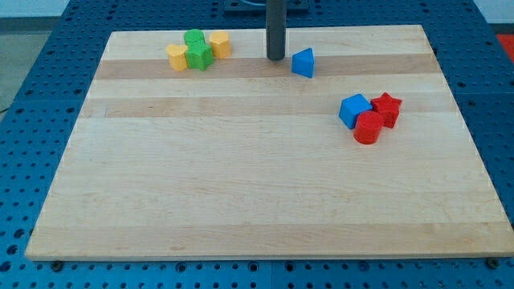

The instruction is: Push the blue triangle closer to the red star

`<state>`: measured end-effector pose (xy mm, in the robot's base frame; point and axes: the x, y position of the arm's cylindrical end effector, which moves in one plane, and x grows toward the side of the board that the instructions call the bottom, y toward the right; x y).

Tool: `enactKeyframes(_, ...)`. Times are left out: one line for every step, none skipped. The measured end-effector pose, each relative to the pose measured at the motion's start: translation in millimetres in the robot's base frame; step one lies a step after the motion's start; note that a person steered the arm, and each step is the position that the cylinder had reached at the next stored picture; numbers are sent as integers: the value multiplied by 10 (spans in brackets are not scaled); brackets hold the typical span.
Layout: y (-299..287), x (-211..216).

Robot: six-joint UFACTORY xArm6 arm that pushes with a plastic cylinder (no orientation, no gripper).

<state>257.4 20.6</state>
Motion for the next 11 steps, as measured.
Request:
enactKeyframes(431,394)
enactKeyframes(503,1059)
enactKeyframes(491,1167)
enactKeyframes(299,770)
enactKeyframes(489,745)
enactKeyframes(489,1047)
enactKeyframes(514,1035)
enactKeyframes(778,972)
enactKeyframes(943,950)
enactKeyframes(1211,1044)
enactKeyframes(1158,996)
